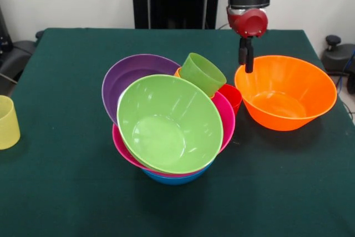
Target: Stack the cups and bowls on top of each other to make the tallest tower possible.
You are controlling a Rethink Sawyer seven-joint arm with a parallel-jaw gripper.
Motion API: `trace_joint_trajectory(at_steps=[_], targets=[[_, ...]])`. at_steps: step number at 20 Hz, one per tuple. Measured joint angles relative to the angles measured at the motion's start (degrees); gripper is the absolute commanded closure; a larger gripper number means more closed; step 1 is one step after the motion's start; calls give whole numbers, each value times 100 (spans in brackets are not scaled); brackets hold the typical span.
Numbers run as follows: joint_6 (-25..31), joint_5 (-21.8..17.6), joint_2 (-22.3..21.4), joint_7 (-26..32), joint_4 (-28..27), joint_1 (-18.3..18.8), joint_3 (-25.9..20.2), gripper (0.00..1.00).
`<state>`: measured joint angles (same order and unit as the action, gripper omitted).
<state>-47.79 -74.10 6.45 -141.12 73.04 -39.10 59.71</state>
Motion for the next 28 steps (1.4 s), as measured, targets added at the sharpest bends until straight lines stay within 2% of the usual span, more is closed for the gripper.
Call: trace_joint_trajectory(at_steps=[7, 12, 15, 22, 25, 28], targets=[[51, 429, -14, 126, 10, 83, -104, 0], [51, 843, -61, 697, 15, 167, -146, 0], [51, 897, -61, 969, 16, 176, -153, 0], [52, 823, -61, 1166, 17, 158, -154, 0], [51, 619, -39, 1166, 17, 98, -154, 0], [51, 254, 21, 1166, 21, -38, -154, 0]])
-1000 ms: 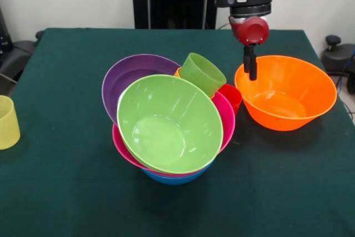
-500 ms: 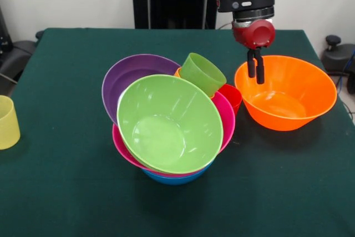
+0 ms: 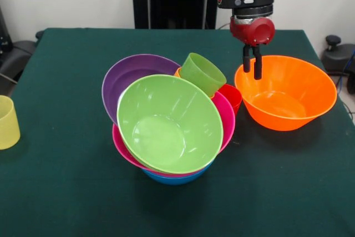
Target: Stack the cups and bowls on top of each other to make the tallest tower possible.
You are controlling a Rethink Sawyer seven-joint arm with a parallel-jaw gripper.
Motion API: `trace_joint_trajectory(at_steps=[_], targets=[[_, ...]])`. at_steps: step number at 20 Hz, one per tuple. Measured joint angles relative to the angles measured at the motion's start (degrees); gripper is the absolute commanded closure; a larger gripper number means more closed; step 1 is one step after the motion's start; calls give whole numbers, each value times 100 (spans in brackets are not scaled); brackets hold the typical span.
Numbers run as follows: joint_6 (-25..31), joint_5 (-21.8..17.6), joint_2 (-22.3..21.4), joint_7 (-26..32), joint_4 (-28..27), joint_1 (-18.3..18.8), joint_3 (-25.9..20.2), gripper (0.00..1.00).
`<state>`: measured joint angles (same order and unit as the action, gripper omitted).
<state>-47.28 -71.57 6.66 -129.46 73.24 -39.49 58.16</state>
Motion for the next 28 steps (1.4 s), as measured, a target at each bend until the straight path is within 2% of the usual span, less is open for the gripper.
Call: trace_joint_trajectory(at_steps=[7, 16, 28], targets=[[0, -401, 18, 0, 4, -160, 0, 0], [0, -694, 125, 0, 8, -177, 0, 0], [0, -745, 299, 0, 71, -177, -15, 0]])
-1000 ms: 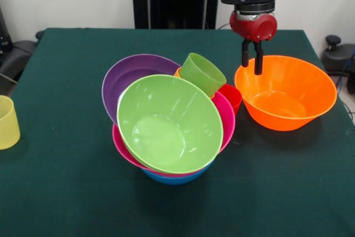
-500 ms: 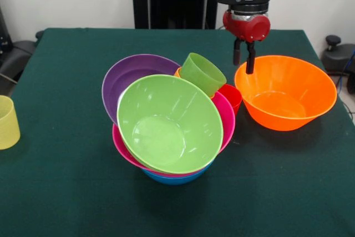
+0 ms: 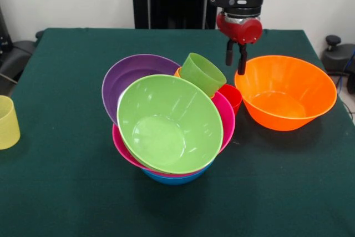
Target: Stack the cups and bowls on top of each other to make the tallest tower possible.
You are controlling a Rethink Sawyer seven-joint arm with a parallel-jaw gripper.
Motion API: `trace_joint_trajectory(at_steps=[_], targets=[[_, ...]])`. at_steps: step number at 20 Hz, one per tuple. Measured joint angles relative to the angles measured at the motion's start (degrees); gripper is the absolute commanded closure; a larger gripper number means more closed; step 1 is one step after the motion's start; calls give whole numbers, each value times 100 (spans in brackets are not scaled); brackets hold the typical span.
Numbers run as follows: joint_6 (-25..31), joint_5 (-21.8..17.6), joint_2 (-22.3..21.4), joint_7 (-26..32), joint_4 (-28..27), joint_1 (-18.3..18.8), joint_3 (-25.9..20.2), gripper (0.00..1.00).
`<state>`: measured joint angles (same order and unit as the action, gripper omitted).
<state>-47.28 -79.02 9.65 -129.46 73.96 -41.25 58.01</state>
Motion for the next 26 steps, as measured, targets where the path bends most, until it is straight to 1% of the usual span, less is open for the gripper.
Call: trace_joint_trajectory(at_steps=[6, 20, 26], targets=[[0, 13, -45, 0, 17, 26, -67, 0], [0, 393, -269, 102, 35, 144, -248, 0], [24, 410, -273, 118, 35, 147, -252, 0]])
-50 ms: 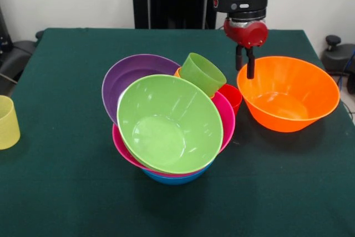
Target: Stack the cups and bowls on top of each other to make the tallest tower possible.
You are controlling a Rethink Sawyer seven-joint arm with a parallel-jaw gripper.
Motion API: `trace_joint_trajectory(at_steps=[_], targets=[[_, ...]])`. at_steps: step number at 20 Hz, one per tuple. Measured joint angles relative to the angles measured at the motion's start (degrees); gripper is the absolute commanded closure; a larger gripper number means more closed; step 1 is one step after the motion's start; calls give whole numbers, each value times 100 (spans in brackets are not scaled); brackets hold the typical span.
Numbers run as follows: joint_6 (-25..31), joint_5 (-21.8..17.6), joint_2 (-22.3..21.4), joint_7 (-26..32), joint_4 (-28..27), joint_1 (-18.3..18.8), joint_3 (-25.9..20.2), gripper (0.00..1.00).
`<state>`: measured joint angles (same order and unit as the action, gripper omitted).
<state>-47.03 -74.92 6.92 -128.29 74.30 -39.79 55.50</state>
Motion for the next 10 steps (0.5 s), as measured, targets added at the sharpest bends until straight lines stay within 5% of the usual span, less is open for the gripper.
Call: trace_joint_trajectory(at_steps=[10], targets=[[64, -1, 13, 0, 0, 18, -12, 0]])
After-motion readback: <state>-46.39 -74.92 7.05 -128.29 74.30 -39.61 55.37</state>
